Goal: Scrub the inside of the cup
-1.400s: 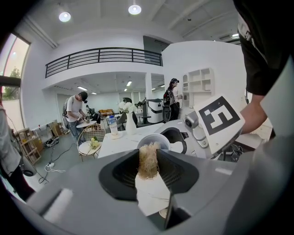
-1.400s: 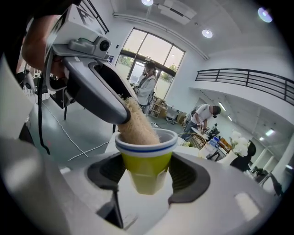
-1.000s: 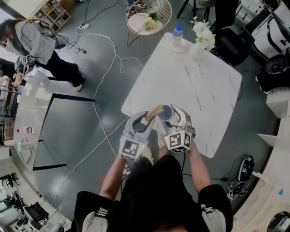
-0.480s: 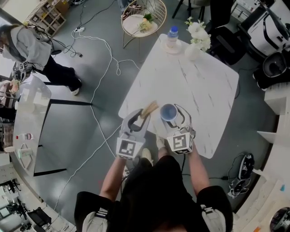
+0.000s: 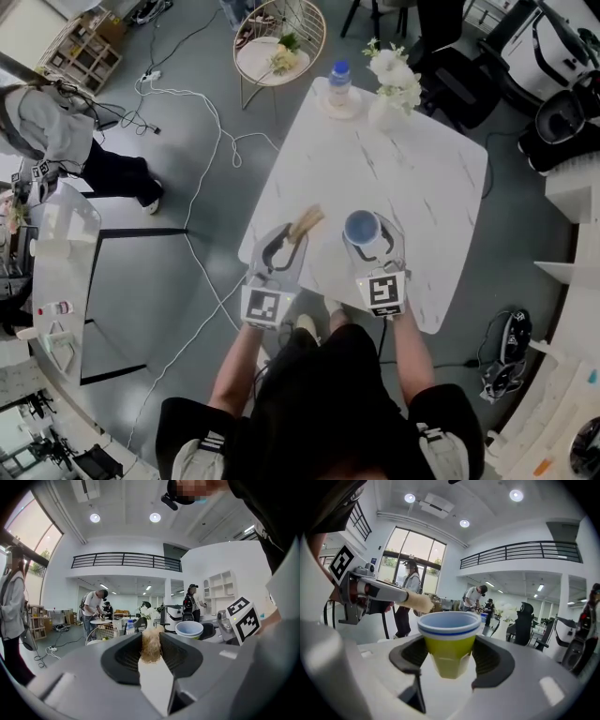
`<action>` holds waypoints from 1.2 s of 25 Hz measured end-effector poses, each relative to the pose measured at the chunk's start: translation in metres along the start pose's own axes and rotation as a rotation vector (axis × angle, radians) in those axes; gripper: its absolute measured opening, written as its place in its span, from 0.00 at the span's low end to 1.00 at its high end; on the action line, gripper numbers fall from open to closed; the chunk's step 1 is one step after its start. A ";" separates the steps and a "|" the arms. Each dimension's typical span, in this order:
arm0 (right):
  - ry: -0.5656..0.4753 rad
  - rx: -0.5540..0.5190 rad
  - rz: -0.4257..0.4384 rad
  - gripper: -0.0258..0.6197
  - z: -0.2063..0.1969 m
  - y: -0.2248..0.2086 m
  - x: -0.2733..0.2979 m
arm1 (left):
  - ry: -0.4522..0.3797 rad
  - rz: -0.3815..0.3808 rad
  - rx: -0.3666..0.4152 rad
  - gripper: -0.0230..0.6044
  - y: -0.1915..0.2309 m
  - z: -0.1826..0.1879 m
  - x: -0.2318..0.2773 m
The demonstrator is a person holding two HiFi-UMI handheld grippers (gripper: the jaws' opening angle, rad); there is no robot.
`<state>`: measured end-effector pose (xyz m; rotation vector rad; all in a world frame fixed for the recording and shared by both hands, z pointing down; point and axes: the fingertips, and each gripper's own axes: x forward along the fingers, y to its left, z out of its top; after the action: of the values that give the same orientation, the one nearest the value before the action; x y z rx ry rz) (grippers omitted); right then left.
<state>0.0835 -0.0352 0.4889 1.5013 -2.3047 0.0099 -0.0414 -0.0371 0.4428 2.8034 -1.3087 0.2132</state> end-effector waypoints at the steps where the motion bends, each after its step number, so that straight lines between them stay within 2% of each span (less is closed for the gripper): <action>1: 0.002 0.013 -0.009 0.50 -0.003 -0.006 0.002 | -0.001 0.001 0.006 0.23 0.002 0.000 0.004; 12: 0.027 0.096 -0.103 0.49 -0.033 -0.056 0.028 | 0.040 0.003 -0.043 0.23 0.015 -0.019 0.051; 19: 0.038 0.127 -0.140 0.50 -0.052 -0.074 0.043 | 0.070 -0.015 -0.041 0.23 0.019 -0.037 0.075; 30: 0.050 0.205 -0.158 0.50 -0.085 -0.090 0.065 | 0.117 -0.020 -0.074 0.23 0.023 -0.061 0.094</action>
<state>0.1667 -0.1126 0.5705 1.7595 -2.1935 0.2450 -0.0062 -0.1172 0.5161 2.6971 -1.2361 0.3156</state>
